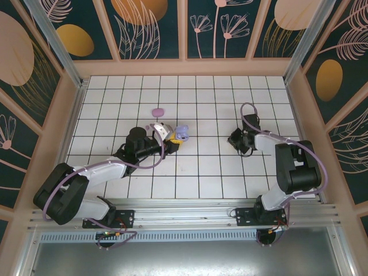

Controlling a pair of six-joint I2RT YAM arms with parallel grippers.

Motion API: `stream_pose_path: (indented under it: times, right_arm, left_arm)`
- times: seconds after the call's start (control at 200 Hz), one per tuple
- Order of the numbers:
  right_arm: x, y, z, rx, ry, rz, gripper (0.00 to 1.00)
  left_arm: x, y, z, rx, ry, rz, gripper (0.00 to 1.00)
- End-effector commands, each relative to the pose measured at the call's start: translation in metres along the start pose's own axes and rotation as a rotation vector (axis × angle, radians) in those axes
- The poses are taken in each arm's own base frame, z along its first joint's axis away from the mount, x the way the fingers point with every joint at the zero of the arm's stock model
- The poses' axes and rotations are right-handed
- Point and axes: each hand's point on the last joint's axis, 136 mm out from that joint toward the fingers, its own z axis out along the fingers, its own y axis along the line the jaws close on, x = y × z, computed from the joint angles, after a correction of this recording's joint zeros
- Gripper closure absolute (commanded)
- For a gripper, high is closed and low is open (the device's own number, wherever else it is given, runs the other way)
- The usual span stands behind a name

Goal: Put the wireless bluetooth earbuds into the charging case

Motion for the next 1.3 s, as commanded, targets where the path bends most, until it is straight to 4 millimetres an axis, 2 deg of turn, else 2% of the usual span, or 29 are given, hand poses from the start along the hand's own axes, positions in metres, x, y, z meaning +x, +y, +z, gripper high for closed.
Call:
stream_pose_path:
  times: [0.0,0.255,0.45,0.52,0.761,0.851,0.921,0.996,1.191,1.296]
  right_arm:
    - [-0.008,0.001,-0.006,0.037,-0.009,-0.069,0.90]
    - [-0.028,0.021,-0.033,0.061,-0.027,-0.242,0.90]
    - [-0.034,0.016,-0.021,0.138,0.063,-0.339,0.84]
    - [-0.032,0.021,-0.020,0.118,0.075,-0.416,0.81]
    - [-0.022,0.041,-0.045,0.196,-0.016,-0.951,0.75]
    - [-0.009,0.052,-0.052,0.198,-0.002,-1.210,0.73]
    - [0.008,0.049,-0.052,0.202,0.058,-1.425,0.69]
    - [0.009,0.040,-0.050,0.259,0.093,-1.560,0.67]
    - [-0.007,0.013,-0.041,0.397,0.209,-1.690,0.66]
    - [-0.011,0.009,-0.034,0.411,0.232,-1.739,0.66]
  left_arm:
    - [-0.012,-0.001,0.001,0.003,-0.027,0.038,1.00]
    - [-0.012,-0.001,-0.002,-0.004,-0.028,0.043,1.00]
    - [-0.013,-0.002,-0.001,0.002,-0.033,0.039,1.00]
    - [-0.013,-0.003,-0.002,0.002,-0.034,0.039,1.00]
    - [-0.009,-0.003,-0.005,-0.005,-0.027,0.042,1.00]
    - [-0.010,-0.004,-0.004,0.005,-0.031,0.040,1.00]
    - [-0.012,-0.004,-0.003,0.008,-0.036,0.041,1.00]
    - [-0.013,-0.004,-0.002,0.009,-0.038,0.042,1.00]
    - [-0.014,-0.004,-0.004,0.003,-0.032,0.052,1.00]
    - [-0.013,-0.003,-0.004,-0.001,-0.027,0.054,1.00]
